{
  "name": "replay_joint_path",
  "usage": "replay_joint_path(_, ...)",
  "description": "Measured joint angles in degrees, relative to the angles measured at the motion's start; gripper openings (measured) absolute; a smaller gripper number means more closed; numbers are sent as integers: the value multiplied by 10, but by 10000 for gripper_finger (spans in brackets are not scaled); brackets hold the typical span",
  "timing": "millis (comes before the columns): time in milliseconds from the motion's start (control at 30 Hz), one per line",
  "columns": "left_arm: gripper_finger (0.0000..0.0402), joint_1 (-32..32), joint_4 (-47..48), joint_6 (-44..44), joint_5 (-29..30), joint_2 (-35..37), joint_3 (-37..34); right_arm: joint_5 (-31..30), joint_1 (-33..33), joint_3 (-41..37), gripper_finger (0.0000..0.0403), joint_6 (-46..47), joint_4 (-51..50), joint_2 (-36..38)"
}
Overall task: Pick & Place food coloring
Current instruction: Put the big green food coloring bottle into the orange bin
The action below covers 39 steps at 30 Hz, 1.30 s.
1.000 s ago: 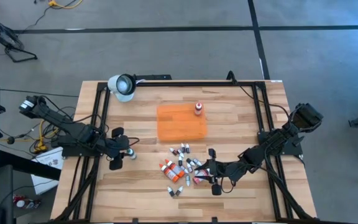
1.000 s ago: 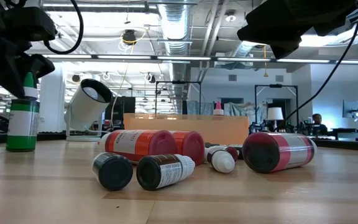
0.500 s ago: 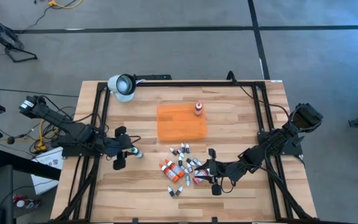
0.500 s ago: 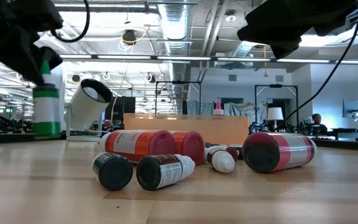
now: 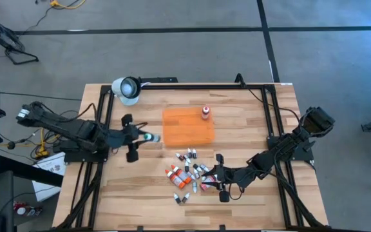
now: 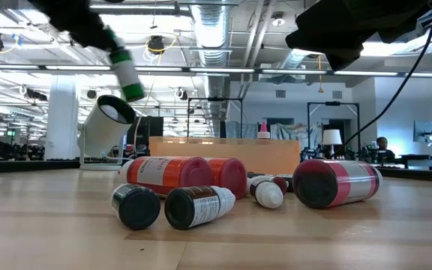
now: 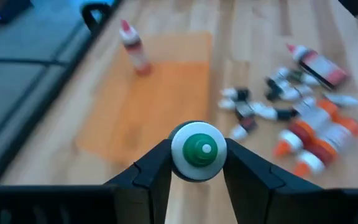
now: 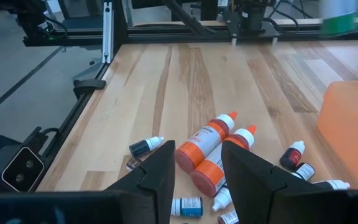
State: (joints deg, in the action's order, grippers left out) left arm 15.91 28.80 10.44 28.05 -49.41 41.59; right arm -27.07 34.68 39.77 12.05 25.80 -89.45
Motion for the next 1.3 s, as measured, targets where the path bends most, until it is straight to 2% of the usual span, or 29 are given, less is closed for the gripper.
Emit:
replay_joint_path(200,124,-96,-88,-97,-51,-39,4,0,0,0,123,0,1,0)
replay_joint_path(467,123,-234,-174,-169,-153,-126,4,0,0,0,123,0,-1,0)
replay_joint_path(700,123,-336,-149,-186,-232,-213,62,0,-4,0,123,0,-2,0)
replay_joint_path(1033,123,-395,-97,-204,-276,-343,138,0,-4,0,123,0,-4,0)
replay_joint_path(1300,123,-419,-75,-203,-278,-359,141,1,-4,0,123,0,-11,0)
